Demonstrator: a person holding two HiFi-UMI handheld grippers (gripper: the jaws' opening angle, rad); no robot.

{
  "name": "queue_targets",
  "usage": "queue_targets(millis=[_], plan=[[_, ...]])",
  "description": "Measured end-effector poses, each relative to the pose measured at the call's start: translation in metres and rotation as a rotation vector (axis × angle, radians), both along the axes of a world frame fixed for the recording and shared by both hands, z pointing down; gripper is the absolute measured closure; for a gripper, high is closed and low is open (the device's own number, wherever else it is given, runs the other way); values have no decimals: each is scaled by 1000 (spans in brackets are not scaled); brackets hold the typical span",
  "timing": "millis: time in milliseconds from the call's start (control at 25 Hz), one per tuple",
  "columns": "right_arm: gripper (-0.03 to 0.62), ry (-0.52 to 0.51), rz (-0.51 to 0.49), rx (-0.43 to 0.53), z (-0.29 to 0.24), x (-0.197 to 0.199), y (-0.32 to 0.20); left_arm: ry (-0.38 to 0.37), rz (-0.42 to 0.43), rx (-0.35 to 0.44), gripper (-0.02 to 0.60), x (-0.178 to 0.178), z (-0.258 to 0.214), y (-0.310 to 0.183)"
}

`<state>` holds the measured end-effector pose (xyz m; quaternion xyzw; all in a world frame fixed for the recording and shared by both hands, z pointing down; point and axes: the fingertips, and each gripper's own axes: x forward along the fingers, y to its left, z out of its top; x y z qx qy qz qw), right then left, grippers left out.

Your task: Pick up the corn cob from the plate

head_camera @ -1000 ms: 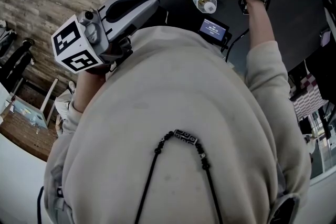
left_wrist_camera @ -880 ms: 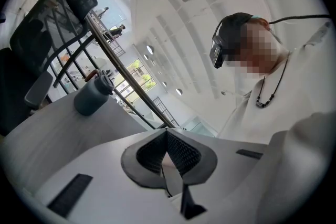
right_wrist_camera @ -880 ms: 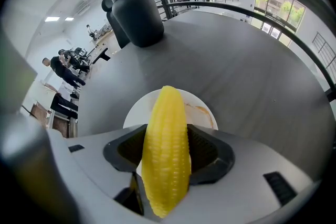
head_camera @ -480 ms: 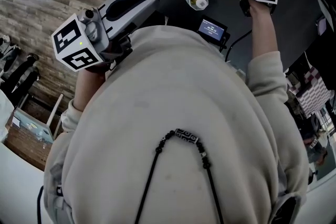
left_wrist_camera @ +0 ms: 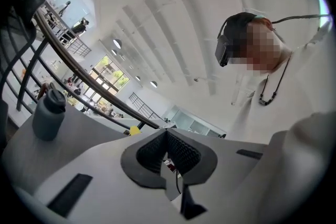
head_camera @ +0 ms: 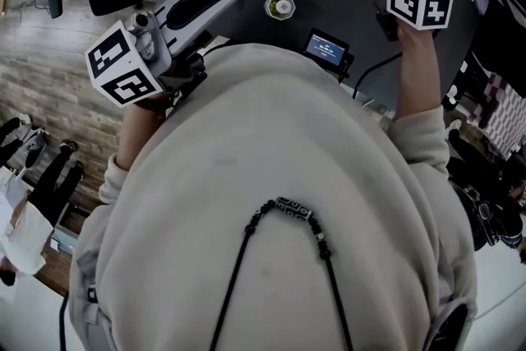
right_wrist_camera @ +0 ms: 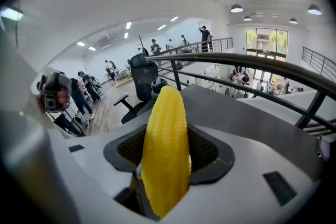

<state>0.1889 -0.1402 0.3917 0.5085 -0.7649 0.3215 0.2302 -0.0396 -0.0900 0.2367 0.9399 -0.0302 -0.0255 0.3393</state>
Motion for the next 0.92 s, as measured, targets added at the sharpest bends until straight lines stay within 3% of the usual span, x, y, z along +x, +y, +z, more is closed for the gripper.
queue_targets(millis=[440, 640, 920], plan=[[356, -115, 79, 305, -130, -3, 62, 33, 171, 64, 580, 44, -19, 5], [356, -149, 97, 384, -152, -6, 81, 29, 255, 99, 580, 59, -24, 10], [356, -149, 132, 409, -161, -2, 95, 31, 296, 106, 580, 68, -27, 15]])
